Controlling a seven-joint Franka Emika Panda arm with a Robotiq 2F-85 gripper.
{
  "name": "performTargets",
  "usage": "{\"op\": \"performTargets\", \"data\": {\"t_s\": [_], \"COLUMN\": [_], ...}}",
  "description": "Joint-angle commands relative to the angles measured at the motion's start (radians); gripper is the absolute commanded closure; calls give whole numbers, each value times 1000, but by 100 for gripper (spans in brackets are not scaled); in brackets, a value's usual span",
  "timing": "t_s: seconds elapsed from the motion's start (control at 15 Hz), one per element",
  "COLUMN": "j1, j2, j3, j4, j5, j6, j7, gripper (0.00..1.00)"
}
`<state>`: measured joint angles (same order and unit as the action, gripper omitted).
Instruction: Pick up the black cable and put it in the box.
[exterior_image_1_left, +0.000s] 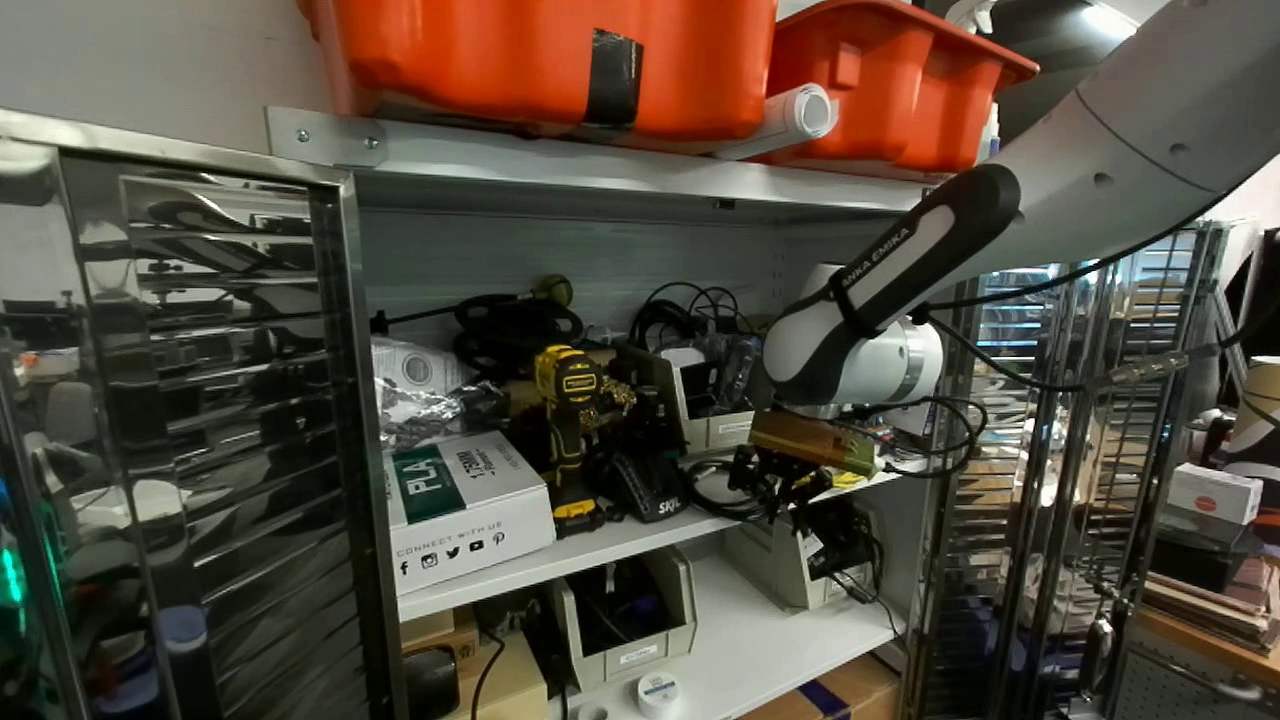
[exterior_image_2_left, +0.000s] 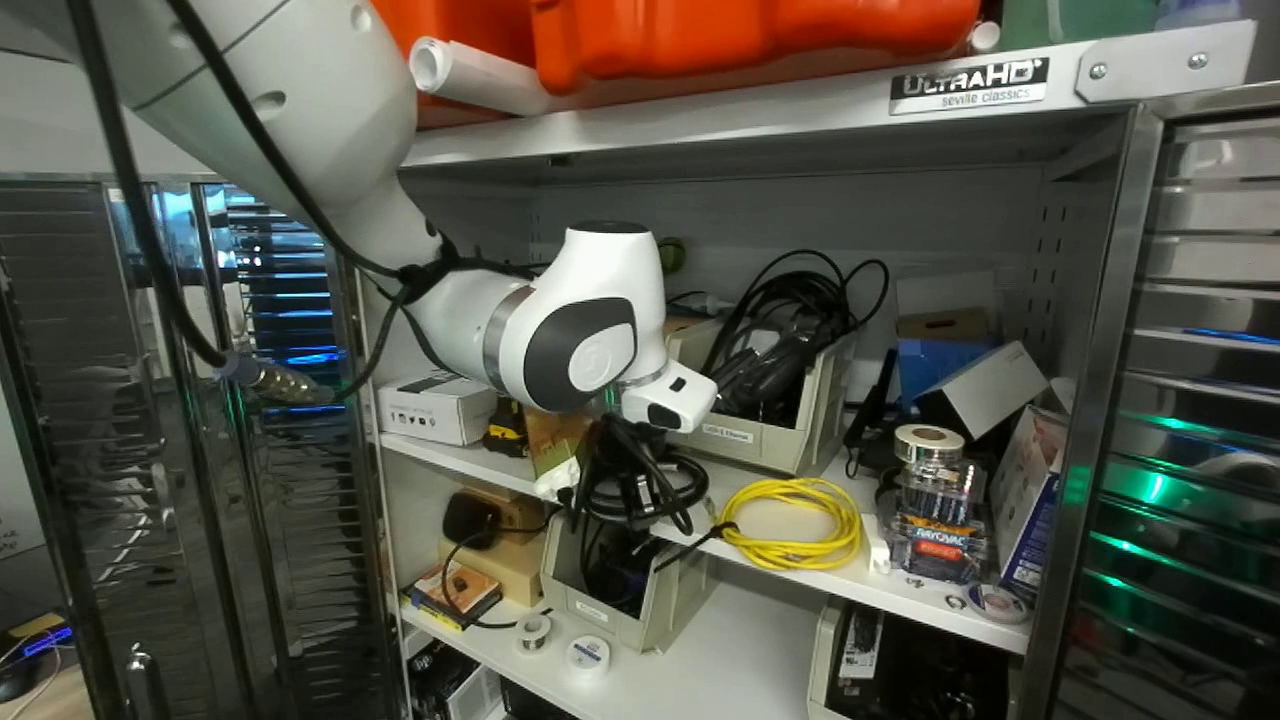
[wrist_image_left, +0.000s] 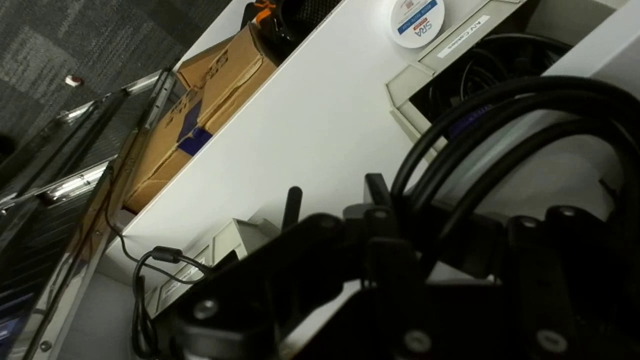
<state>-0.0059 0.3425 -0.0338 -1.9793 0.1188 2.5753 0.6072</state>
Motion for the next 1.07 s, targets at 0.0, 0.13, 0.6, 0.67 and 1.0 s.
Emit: {"op": "performTargets", "data": {"t_s": [0.0,0.13,0.6,0.67,1.0], "j1": [66,101,277,304,418], "j2": [-59,-86,-181,-190,-229], "j3": [-32,-57,-269,-308,-469], "j4": [-114,-181,-372,-377,-348], "j5": [-83,-173,-622,-695,-1074], "j6": [116,200,456,470,452], "j7": [-21,-7,271,326,641], "gripper": [97,97,97,97,98]}}
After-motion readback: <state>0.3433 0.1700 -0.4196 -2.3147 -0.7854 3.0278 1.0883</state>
